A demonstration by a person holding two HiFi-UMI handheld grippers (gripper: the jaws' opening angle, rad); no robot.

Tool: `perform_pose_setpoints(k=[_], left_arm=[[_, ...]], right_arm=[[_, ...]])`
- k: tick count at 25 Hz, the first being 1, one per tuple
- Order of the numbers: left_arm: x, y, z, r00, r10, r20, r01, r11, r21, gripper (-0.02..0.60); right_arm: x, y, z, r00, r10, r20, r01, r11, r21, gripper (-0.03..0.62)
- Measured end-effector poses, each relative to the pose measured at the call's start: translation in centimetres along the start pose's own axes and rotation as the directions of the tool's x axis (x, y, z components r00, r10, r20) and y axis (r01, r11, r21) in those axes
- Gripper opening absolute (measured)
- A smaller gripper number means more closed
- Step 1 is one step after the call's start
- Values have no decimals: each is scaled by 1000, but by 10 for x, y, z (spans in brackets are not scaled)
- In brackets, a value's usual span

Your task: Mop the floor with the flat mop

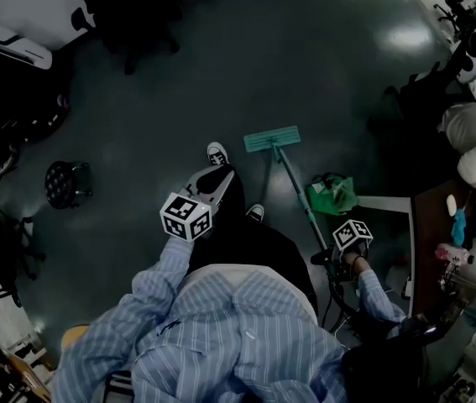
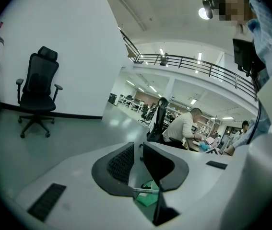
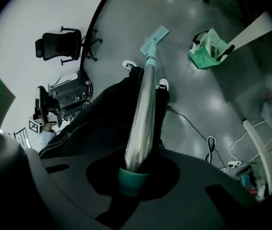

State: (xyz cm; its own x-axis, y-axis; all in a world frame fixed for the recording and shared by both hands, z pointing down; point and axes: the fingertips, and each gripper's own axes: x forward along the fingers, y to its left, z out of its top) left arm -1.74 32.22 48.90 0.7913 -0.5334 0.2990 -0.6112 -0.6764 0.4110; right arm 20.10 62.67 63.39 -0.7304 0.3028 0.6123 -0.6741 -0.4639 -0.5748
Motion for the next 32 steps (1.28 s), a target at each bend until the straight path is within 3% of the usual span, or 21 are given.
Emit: perform_pose_setpoints(k=[18,32], left_arm=[[20,-12,5,998,-33,-45,34,999,31,60],[32,34,13,999,19,-45,-20,1000,-13,60]], right_arm=[[-2,-10,-18,999,-19,-45,18,1000,-19,32],[-18,21,52,998,-47,-39,46,998,-38,32]])
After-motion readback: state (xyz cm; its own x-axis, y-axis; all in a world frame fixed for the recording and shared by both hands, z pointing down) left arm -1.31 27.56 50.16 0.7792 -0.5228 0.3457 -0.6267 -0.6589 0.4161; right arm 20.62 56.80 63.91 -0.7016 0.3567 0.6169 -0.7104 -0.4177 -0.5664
